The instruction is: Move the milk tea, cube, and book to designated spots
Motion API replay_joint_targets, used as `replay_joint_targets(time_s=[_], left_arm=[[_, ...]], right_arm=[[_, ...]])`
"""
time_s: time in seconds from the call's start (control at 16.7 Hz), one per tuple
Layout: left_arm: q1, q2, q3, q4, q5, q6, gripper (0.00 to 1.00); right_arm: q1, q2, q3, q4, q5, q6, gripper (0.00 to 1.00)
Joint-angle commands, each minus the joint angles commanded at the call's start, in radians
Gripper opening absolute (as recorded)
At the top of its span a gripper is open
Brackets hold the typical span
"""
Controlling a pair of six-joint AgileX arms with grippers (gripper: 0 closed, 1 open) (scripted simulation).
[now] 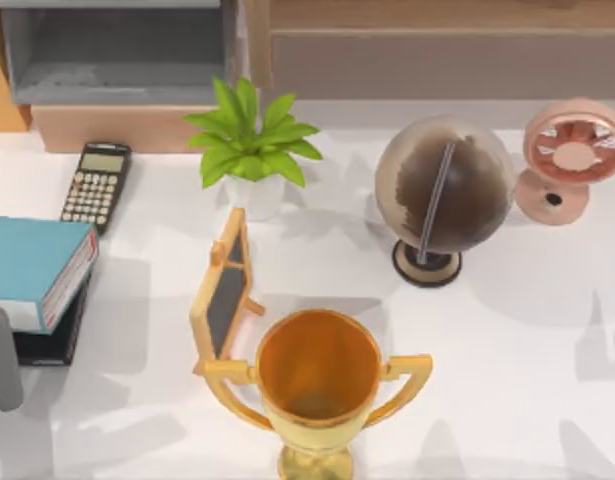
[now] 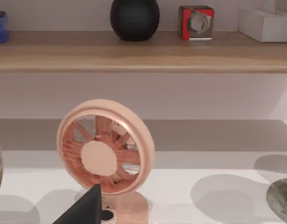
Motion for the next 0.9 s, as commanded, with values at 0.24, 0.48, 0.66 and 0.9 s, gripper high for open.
replay_joint_targets(time_s=[0.24, 0.48, 0.66, 0.9], left_arm=[[0.021, 0.003, -0.019, -0.001, -0.005, 0.026, 0.0], [0.014, 0.009, -0.008, 0.012, -0.007, 0.027, 0.0], [0.012, 0.034, -0.008, 0.027, -0.01, 0.024, 0.0], [0.011, 0.052, -0.008, 0.037, -0.013, 0.021, 0.0]], right_arm=[[0.0, 0.0, 0.0, 0.0, 0.0, 0.0, 1.0], [0.0, 0.0, 0.0, 0.0, 0.0, 0.0, 1.0], [0.0, 0.0, 0.0, 0.0, 0.0, 0.0, 1.0], [0.0, 0.0, 0.0, 0.0, 0.0, 0.0, 1.0]])
